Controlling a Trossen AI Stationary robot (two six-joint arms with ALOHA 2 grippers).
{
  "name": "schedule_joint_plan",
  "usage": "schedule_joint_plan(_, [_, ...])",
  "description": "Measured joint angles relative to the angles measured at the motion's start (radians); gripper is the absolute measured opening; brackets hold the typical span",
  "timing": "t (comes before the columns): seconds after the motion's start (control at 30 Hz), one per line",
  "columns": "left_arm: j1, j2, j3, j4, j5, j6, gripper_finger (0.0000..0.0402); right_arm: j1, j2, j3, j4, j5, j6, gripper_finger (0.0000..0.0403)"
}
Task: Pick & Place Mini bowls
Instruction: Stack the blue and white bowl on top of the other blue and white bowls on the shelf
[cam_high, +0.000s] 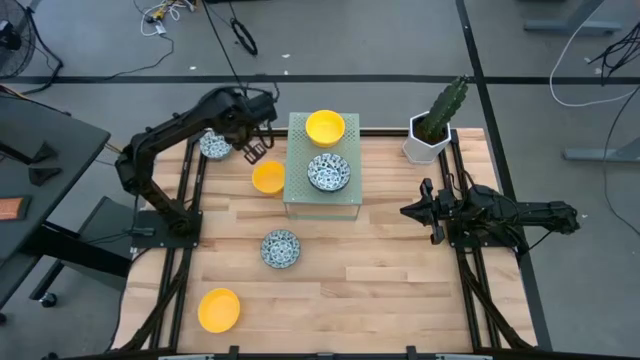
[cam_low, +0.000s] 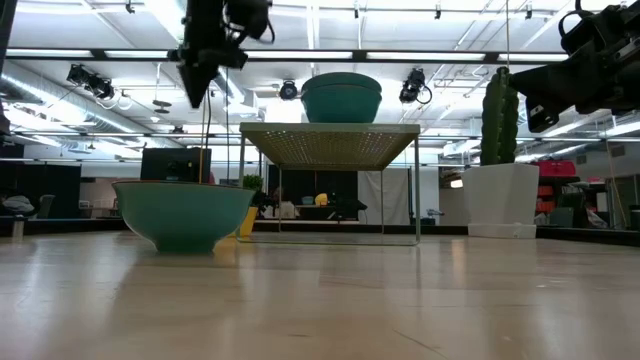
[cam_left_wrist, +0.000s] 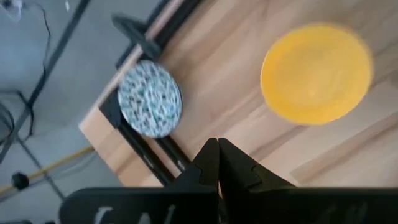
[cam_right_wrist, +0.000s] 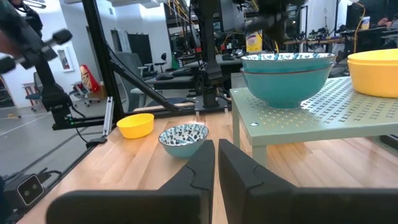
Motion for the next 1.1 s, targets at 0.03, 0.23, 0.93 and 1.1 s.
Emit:
schedule_joint_plan(0.03, [0.004, -0.005, -0.034, 0.003, 0.006, -0.003, 0.0002, 0.0, 0.0, 0.0, 0.0, 0.0, 0.0, 0.0027])
schedule_joint_plan(0.23, [0.027, -0.05, -0.234, 0.114, 0.064, -0.006, 0.0002, 0.0, 0.0, 0.0, 0.0, 0.0, 0.0, 0.0027])
schedule_joint_plan(0.93, [0.133, -0.274, -0.675, 0.49, 0.139, 0.01, 0.0003, 0.0, 0.0, 0.0, 0.0, 0.0, 0.0, 0.0027])
schedule_joint_plan(1.1, [0.165, -0.292, -0.723, 0.574, 0.102, 0.054, 0.0003, 0.0, 0.0, 0.0, 0.0, 0.0, 0.0, 0.0027])
